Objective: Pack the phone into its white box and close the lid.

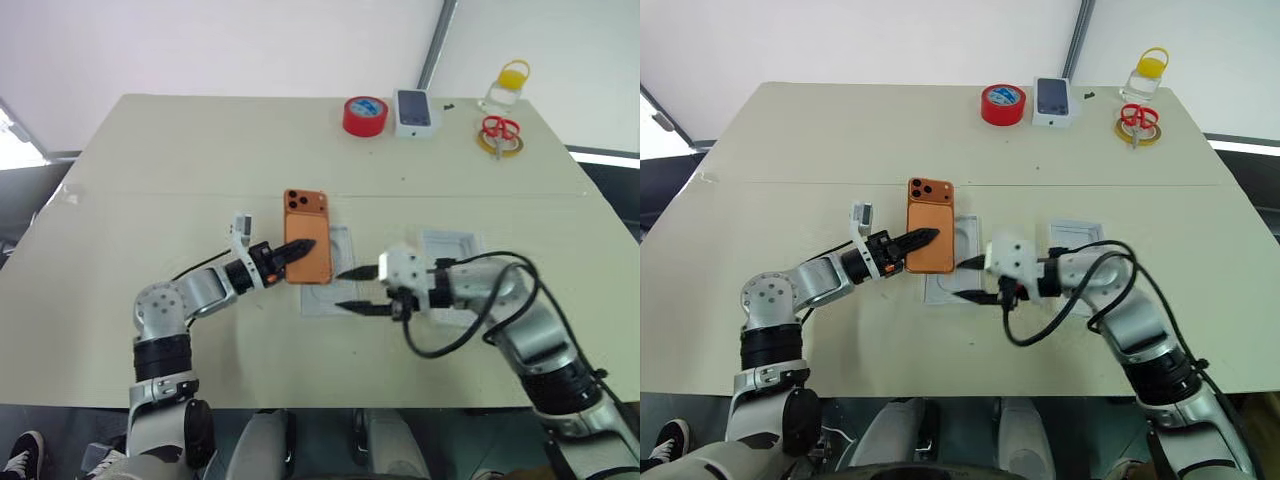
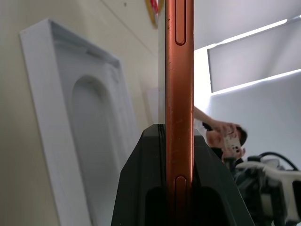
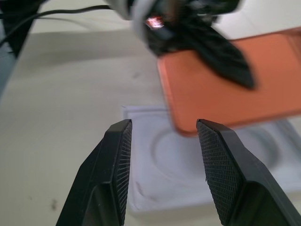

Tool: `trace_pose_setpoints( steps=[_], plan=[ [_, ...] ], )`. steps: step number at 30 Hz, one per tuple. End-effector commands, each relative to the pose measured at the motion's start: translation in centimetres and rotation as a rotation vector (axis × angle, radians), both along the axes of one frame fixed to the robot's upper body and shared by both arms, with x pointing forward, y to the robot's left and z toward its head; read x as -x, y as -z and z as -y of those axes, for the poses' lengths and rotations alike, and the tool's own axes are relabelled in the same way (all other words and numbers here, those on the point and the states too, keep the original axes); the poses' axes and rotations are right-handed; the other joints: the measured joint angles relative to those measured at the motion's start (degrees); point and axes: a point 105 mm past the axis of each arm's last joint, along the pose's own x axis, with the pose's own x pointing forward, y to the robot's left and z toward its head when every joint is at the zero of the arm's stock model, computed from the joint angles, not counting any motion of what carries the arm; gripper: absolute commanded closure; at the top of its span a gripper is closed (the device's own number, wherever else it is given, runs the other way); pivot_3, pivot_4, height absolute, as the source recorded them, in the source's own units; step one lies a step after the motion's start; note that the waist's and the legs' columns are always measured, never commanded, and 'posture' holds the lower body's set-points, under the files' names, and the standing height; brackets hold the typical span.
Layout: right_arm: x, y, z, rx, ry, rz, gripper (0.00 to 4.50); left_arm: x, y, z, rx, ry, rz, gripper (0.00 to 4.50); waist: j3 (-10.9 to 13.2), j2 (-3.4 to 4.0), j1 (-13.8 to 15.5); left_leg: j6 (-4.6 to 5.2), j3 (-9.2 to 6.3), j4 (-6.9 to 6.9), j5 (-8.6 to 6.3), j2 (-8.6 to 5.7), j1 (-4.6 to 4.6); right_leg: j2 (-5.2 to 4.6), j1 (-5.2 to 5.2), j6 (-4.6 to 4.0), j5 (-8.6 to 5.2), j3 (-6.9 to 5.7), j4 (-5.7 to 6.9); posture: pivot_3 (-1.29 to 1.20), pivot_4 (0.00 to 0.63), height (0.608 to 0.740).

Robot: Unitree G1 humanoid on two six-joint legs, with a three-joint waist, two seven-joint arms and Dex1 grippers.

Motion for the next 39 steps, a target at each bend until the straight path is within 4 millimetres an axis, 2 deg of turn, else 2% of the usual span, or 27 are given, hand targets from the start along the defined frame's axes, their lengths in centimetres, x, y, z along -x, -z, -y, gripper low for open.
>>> trace_pose_setpoints(
  steps=[1,3,9,13,18,25,31,39],
  plan=[
    [-1.8,0.4,3.0,0.051,0.113,0.05,2.25,0.3,0.2,0.9,-0.003,0.049,0.003,4.5,0.0,0.0,0.0,0.01,0.01,0.0,0.0,-0.01,-0.01,0.0,0.0,-0.01,-0.01,0.0,-0.02,0.0,0.15,0.74],
    [-2.4,0.8,3.5,0.078,0.144,0.068,2.25,0.5,0.4,1.1,-0.001,0.064,0.0,4.5,0.0,0.0,-0.1,0.02,0.02,0.0,0.0,-0.01,-0.01,0.0,-0.02,-0.01,-0.01,0.01,-0.01,0.0,0.15,0.74],
    [-3.1,0.9,3.2,0.081,0.157,0.127,2.25,0.6,0.7,2.1,0.022,0.073,-0.033,4.5,0.0,0.01,-0.2,0.01,0.03,-0.01,0.0,0.05,0.0,0.02,-0.05,0.09,0.05,0.01,0.03,0.0,0.15,0.74],
    [-3.3,0.8,3.2,0.086,0.159,0.142,2.19,0.8,0.5,2.4,0.056,0.106,-0.06,2.63,0.0,0.0,0.0,0.01,0.03,0.0,0.0,0.04,0.0,0.02,-0.04,0.09,0.05,0.02,0.02,0.0,0.15,0.74],
    [-3.5,1.0,3.3,0.103,0.162,0.15,2.19,0.8,0.5,2.4,-0.019,0.111,-0.044,0.24,0.0,0.01,-0.1,0.01,0.0,0.02,0.0,0.03,0.11,0.02,0.09,0.07,0.03,0.01,0.01,0.0,0.15,0.74],
    [-3.7,1.5,2.9,0.105,0.161,0.155,2.19,1.0,-0.6,2.0,-0.091,0.139,-0.015,0.24,0.0,0.02,-0.3,0.01,0.0,0.0,0.0,0.07,0.17,0.06,0.14,0.08,0.03,0.01,0.03,0.0,0.15,0.74],
    [-3.7,1.6,2.6,0.1,0.155,0.157,2.19,2.2,-1.1,1.4,-0.129,0.152,0.006,0.24,0.0,0.02,-0.3,0.0,-0.01,0.0,0.0,0.07,0.17,0.05,0.13,0.09,0.04,0.02,0.03,0.0,0.15,0.74],
    [-3.6,1.7,2.0,0.095,0.141,0.157,2.19,2.5,-1.1,-0.4,-0.195,0.12,0.009,0.24,0.0,0.02,-0.3,0.0,-0.01,-0.01,0.0,0.07,0.17,0.05,0.13,0.06,0.03,0.02,0.02,0.0,0.15,0.74]
  ],
)
